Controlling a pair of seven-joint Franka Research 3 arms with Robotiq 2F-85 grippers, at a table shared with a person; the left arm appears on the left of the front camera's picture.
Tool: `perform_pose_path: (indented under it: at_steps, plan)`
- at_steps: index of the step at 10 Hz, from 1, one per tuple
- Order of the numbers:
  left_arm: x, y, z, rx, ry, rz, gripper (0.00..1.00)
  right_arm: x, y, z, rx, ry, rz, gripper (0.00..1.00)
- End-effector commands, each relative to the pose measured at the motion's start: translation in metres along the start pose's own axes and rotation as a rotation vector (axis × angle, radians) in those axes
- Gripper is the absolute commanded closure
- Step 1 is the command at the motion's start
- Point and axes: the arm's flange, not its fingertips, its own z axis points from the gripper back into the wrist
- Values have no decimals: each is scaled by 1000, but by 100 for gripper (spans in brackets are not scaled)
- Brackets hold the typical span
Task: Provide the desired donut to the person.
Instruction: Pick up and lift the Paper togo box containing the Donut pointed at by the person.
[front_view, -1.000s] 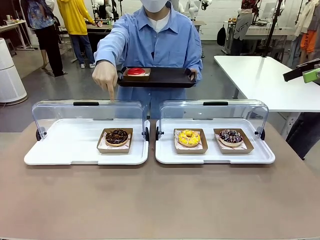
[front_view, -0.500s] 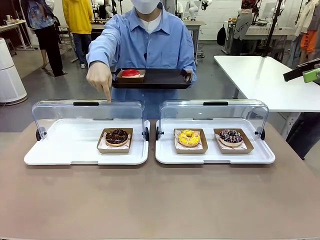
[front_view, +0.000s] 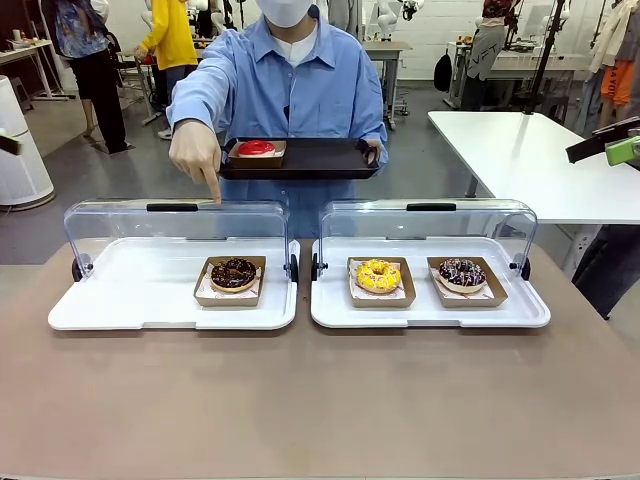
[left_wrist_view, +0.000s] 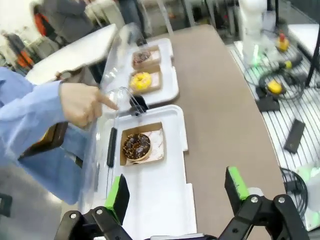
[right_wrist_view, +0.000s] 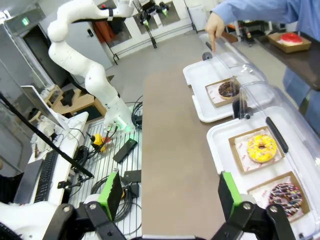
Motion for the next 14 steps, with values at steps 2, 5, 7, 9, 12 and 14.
perform_pose_path:
  at_steps: [2, 5, 7, 9, 12, 14]
  plan:
    - [63, -10, -95, -80, 395, -103, 0, 0, 1, 0, 7, -10, 8, 0]
    - [92, -11, -202, -146, 733, -151, 0, 0, 1, 0, 7, -10, 8, 0]
    - [96, -1, -248, -156, 814, -135, 0, 0, 1, 0, 7, -10, 8, 0]
    - [77, 11, -289, -120, 876, -96, 0, 0, 1, 0, 7, -10, 8, 0]
    - [38, 26, -328, -114, 875, -11, 0, 0, 1, 0, 7, -10, 8, 0]
    - [32, 26, -331, -118, 829, -25, 0, 0, 1, 0, 7, -10, 8, 0]
